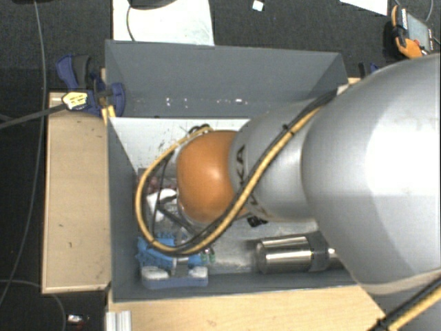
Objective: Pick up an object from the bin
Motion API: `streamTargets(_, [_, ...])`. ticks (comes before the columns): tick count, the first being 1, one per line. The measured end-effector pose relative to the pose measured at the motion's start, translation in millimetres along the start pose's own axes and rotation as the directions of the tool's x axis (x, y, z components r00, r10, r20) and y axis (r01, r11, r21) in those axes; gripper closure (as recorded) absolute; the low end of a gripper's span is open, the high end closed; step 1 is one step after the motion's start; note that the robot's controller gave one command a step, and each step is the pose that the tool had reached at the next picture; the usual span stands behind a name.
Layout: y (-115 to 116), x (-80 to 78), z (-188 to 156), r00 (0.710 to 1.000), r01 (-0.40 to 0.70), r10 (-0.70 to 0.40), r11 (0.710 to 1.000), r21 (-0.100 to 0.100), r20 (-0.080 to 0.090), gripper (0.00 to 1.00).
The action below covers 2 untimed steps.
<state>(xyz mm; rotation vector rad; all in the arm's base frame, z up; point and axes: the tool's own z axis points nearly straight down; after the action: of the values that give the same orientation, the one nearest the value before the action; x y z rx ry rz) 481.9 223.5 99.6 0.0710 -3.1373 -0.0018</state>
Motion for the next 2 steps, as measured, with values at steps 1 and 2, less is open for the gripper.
streamTargets(1, [9.3, -2.3, 23.8, 0.979, 0.203, -0.203, 0.979, 0.000, 0.033, 0.00])
streamTargets(2, [-2.7, -0.1, 28.9, 0.998, -0.058, 0.058, 0.998, -0.003, 0.006, 1.00])
